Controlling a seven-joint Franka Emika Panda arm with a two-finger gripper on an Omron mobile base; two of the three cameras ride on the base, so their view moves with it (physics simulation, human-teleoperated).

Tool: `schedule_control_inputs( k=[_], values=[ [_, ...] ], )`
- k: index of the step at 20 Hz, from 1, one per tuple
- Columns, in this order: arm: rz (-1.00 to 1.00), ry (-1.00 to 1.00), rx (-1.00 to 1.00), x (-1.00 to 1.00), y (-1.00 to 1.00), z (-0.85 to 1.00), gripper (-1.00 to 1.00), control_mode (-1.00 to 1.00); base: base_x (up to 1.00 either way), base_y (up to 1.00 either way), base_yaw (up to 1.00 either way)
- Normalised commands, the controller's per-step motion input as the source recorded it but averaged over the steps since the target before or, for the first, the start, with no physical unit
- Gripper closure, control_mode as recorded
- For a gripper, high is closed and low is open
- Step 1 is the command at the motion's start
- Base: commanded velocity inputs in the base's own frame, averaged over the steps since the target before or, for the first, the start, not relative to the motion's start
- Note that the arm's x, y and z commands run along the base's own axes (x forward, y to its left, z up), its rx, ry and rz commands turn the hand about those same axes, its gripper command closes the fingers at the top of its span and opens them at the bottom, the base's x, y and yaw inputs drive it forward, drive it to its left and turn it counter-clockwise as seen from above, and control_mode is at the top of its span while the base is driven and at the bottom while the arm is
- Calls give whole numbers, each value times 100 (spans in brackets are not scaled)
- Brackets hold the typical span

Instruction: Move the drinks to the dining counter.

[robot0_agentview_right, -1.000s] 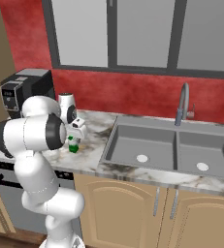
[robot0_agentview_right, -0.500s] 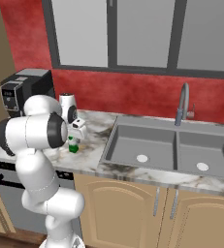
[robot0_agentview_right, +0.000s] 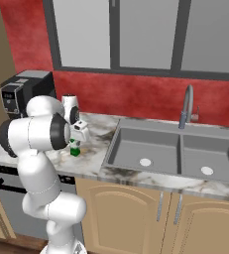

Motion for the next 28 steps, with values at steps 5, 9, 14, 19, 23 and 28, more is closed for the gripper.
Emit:
schedule_control_inputs(
  k=[5, 9, 14, 19, 23, 28],
  values=[
    [0, 0, 0, -2, 0, 0, 100, -100, 0, 0, 0],
    [0, -13, -3, -27, 1, 20, 100, -100, 0, 0, 0],
    [0, -15, -3, -36, 0, 45, 100, -100, 0, 0, 0],
    [0, -1, 0, -19, 0, 61, 100, -100, 0, 0, 0],
    [0, 0, 0, -5, -4, 54, 100, -100, 0, 0, 0],
    [0, 0, 0, -12, -7, 43, 100, -100, 0, 0, 0]
  ],
)
